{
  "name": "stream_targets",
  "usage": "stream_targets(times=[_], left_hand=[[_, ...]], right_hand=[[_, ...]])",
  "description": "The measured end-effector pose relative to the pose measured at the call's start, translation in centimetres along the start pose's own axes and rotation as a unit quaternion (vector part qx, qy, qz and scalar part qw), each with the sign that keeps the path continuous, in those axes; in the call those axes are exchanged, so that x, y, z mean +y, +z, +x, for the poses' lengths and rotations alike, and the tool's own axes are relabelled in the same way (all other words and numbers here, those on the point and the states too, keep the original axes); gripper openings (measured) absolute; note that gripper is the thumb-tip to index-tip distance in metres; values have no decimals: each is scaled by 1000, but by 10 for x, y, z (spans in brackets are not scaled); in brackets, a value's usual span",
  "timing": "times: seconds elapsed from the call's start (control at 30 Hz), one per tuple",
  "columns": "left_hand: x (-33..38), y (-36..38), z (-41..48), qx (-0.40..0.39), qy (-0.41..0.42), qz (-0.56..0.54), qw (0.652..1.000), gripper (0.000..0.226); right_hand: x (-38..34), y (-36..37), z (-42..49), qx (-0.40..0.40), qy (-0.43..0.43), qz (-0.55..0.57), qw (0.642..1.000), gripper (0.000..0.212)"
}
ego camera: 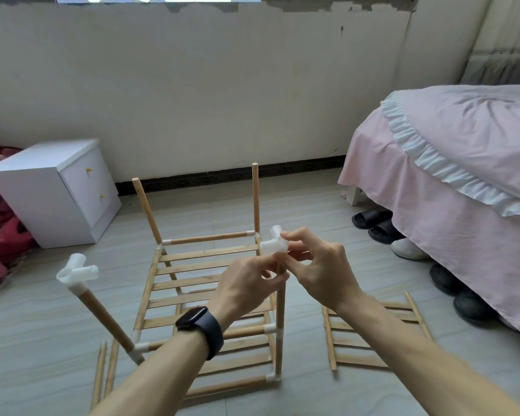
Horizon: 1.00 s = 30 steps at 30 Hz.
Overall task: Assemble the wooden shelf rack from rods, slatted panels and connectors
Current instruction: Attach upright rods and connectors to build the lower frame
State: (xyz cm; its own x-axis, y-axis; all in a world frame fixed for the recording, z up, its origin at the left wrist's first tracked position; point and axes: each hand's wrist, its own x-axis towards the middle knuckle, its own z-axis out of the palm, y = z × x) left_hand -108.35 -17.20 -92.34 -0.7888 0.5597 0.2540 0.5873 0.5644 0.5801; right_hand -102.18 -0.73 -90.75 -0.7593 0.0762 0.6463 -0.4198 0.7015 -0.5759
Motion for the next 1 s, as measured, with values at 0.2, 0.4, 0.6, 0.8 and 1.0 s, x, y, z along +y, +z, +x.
stream_targets(times=[0.2, 0.4, 0.6, 0.8, 1.0], left_hand=[[-23, -41, -33, -77, -28, 17, 997, 7], [-45, -67, -83, -9, -113, -48, 992, 16], [-38, -78, -127, 261, -115, -172, 943, 72], [-42, -93, -128, 338, -53, -5, 940, 39], [-47, -94, -120, 314, -47, 63, 946, 32]], right_hand=[[5, 7, 5, -23, 71, 65, 995, 35], [40, 70, 11, -299, 128, -188, 927, 48], [52, 169, -41, -480, 1, -301, 824, 69], [50, 202, -45, -489, -83, -365, 788, 63], [46, 197, -48, -466, -95, -395, 786, 61]])
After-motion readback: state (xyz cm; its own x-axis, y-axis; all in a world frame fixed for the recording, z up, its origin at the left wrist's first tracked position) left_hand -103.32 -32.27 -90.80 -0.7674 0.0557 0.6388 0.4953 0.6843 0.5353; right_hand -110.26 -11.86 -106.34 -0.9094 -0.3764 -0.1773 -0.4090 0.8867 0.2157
